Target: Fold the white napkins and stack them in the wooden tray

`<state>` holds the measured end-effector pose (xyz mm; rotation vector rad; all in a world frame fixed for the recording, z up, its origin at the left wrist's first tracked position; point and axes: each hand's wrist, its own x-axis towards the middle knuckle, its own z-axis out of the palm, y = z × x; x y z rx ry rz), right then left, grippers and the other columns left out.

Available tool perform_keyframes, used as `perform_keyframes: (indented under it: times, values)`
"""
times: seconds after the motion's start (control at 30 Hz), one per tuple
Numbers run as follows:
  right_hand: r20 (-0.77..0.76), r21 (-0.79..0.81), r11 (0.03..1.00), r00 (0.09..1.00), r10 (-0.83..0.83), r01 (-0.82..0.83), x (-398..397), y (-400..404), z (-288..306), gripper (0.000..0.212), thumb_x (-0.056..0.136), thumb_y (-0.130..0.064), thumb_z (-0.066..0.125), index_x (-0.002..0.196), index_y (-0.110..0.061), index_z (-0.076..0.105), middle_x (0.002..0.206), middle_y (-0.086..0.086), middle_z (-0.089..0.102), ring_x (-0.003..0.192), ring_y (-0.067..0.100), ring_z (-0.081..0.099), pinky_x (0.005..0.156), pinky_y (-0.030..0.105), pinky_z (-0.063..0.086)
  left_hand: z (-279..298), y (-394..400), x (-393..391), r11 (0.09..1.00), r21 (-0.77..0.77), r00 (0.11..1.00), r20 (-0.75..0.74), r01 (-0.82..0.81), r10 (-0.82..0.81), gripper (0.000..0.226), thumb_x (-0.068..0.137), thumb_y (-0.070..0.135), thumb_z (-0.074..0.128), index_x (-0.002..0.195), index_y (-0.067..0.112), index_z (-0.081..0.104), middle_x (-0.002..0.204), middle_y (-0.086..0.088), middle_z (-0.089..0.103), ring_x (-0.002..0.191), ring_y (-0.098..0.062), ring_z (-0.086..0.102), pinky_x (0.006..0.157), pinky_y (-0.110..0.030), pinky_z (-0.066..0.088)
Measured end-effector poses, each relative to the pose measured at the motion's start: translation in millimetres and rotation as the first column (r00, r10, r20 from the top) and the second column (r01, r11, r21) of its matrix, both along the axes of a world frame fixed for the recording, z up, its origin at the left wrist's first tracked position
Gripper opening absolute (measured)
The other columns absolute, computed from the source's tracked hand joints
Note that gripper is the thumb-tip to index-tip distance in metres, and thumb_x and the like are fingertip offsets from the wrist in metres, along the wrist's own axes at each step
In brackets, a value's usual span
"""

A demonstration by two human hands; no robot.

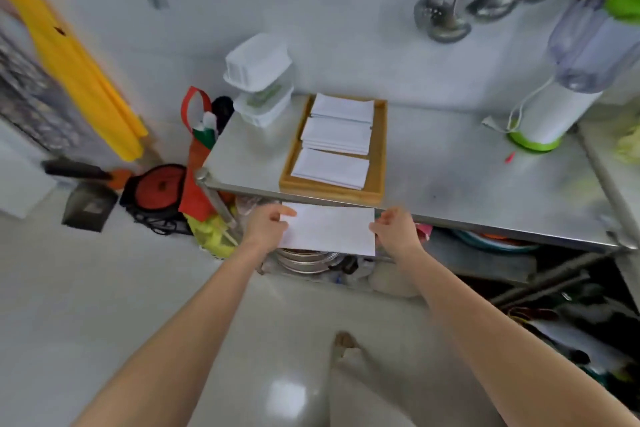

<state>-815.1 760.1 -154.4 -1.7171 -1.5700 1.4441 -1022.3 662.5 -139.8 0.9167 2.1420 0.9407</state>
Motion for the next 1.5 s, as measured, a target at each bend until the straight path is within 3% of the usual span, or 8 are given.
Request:
perform_keyframes:
  times: [0.1, 0.43, 0.67, 0.93, 1.07, 1.23, 1.37, 1.5]
  values:
    - [0.066, 0.058, 0.995, 0.995, 0.076, -0.08, -29.4, 48.7, -1.1, 0.015, 0.084, 0.004, 0.053, 0.09, -0.01, 0.055, 0.087, 0.007, 0.061, 0.083, 0.026, 0.06, 0.072, 0.036, 0.052, 1.9, 48.6, -28.7, 0.999, -0.038, 0.999, -0.04, 0.009, -0.01, 0.035, 0.085, -0.011, 0.05, 0.106, 0.01, 0.07, 0.098, 0.001, 0.059, 0.085, -0.014, 0.052, 0.063, -0.014, 0.039]
    - [0.168, 0.199, 0.978, 0.985, 0.031, -0.065, -84.5, 146.1, -7.9, 0.032, 0.087, 0.007, 0.048, 0.102, -0.019, 0.059, 0.077, 0.002, 0.052, 0.063, 0.014, 0.051, 0.054, 0.023, 0.046, -7.2, 179.4, -77.5, 0.958, -0.102, 0.947, -0.16, 0.266, -0.28, 0.05, 0.084, -0.004, 0.053, 0.13, 0.013, 0.052, 0.135, -0.009, 0.048, 0.124, -0.022, 0.045, 0.094, -0.017, 0.03]
    - [0.384, 0.228, 0.966, 0.923, 0.028, -0.124, -109.1, 153.6, -28.5, 0.026, 0.093, -0.004, 0.053, 0.117, -0.014, 0.055, 0.115, 0.003, 0.052, 0.088, 0.016, 0.056, 0.078, 0.021, 0.048, -31.3, 203.1, -100.1, 0.835, -0.282, 0.806, -0.245, 0.473, -0.539, 0.049, 0.091, 0.007, 0.054, 0.138, 0.015, 0.044, 0.14, -0.006, 0.041, 0.126, -0.022, 0.043, 0.097, -0.03, 0.039]
    - [0.738, 0.224, 0.881, 0.663, 0.126, -0.416, -117.3, 138.3, -42.4, 0.032, 0.098, -0.023, 0.048, 0.13, -0.02, 0.048, 0.142, 0.001, 0.036, 0.129, 0.023, 0.039, 0.107, 0.037, 0.035, -35.4, 218.7, -115.3, 0.659, -0.485, 0.376, -0.559, 0.575, -0.74, 0.03, 0.09, 0.019, 0.06, 0.12, 0.017, 0.061, 0.138, -0.004, 0.043, 0.124, -0.025, 0.04, 0.101, -0.037, 0.036]
    - [0.634, 0.341, 0.911, 0.772, -0.042, -0.231, -93.4, 124.5, -27.2, 0.023, 0.097, -0.019, 0.048, 0.118, -0.014, 0.056, 0.122, 0.004, 0.054, 0.105, 0.024, 0.054, 0.094, 0.035, 0.042, -8.1, 232.0, -88.8, 0.526, -0.477, 0.174, -0.602, 0.704, -0.779, 0.019, 0.095, 0.014, 0.048, 0.105, 0.015, 0.065, 0.106, -0.004, 0.063, 0.099, -0.023, 0.057, 0.09, -0.036, 0.046]
    - [0.588, 0.218, 0.976, 0.797, -0.137, 0.007, -3.9, 75.1, -13.3, 0.021, 0.092, -0.018, 0.051, 0.11, -0.008, 0.058, 0.105, 0.01, 0.063, 0.097, 0.033, 0.059, 0.078, 0.038, 0.046, 13.5, 234.6, 8.4, 0.226, -0.489, -0.065, -0.509, 0.842, -0.858, 0.018, 0.093, 0.01, 0.049, 0.098, 0.014, 0.065, 0.094, -0.004, 0.066, 0.085, -0.024, 0.063, 0.067, -0.032, 0.046]
    - [0.646, 0.15, 0.967, 0.72, -0.253, 0.205, 94.7, -14.1, -4.5, 0.02, 0.093, -0.024, 0.049, 0.11, -0.015, 0.053, 0.097, 0.005, 0.066, 0.09, 0.03, 0.062, 0.072, 0.035, 0.047, 21.8, 199.9, 123.6, -0.029, -0.579, -0.397, -0.52, 0.815, -0.756, 0.016, 0.092, 0.012, 0.05, 0.099, 0.015, 0.064, 0.105, -0.008, 0.066, 0.1, -0.031, 0.062, 0.072, -0.032, 0.041]
    - [0.679, 0.147, 0.836, 0.561, -0.474, 0.528, 198.5, -156.0, -2.8, 0.022, 0.094, -0.028, 0.05, 0.113, -0.018, 0.055, 0.101, 0.005, 0.069, 0.092, 0.03, 0.063, 0.075, 0.036, 0.05, 29.6, 114.1, 260.6, -0.301, -0.63, -0.674, -0.511, 0.716, -0.533, 0.02, 0.092, 0.011, 0.048, 0.106, 0.014, 0.063, 0.11, -0.007, 0.064, 0.104, -0.028, 0.058, 0.072, -0.034, 0.036]
